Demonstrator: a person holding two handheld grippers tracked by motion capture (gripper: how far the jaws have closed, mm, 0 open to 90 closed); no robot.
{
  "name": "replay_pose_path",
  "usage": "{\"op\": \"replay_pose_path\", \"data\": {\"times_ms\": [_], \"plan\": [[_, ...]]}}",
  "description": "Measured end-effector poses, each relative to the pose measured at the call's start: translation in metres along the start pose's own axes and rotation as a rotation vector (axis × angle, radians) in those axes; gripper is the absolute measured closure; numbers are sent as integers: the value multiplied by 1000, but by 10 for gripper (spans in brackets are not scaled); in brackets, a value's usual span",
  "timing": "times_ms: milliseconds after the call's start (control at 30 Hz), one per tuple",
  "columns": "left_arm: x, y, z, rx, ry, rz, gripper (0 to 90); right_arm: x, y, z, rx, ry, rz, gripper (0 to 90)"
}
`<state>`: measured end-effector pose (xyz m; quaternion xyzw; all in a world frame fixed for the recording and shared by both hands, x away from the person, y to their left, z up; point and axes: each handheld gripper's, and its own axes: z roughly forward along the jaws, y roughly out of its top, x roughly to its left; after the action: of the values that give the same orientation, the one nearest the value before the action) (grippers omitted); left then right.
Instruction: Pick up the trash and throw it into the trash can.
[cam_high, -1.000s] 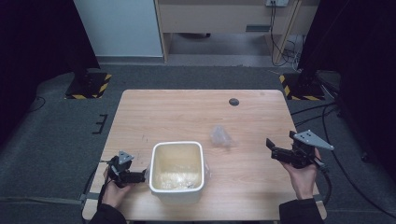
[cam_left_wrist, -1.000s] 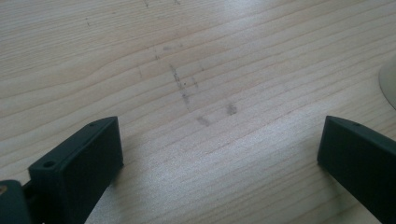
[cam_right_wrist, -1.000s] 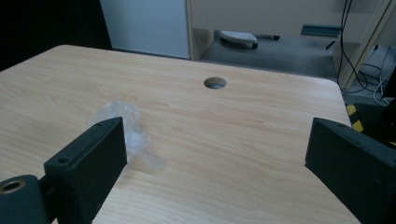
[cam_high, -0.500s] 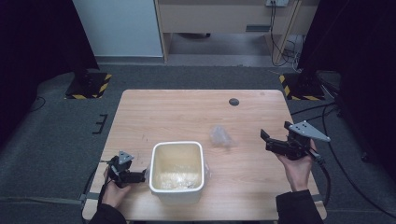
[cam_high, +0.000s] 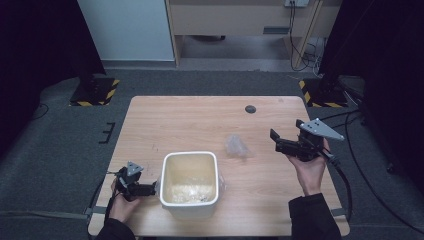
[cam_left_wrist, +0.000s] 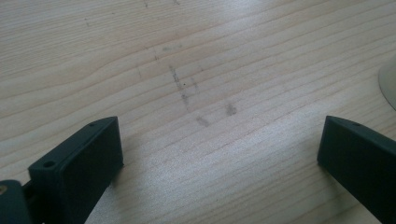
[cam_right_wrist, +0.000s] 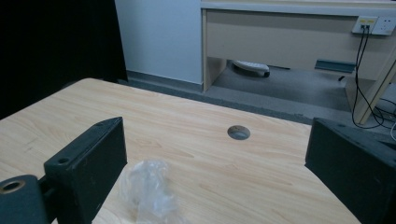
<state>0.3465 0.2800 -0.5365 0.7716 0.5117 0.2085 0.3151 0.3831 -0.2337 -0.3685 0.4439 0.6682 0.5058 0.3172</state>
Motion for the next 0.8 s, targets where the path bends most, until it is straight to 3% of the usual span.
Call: {"op": "replay_pose_path", "data": {"times_ms": [433,800], "plan": [[-1,0,0,-1,-1,-1,0,20,19,22,-8,19,-26,55],[-1,0,0,0,-2,0,0,28,10,51,18,33,5,60]]}}
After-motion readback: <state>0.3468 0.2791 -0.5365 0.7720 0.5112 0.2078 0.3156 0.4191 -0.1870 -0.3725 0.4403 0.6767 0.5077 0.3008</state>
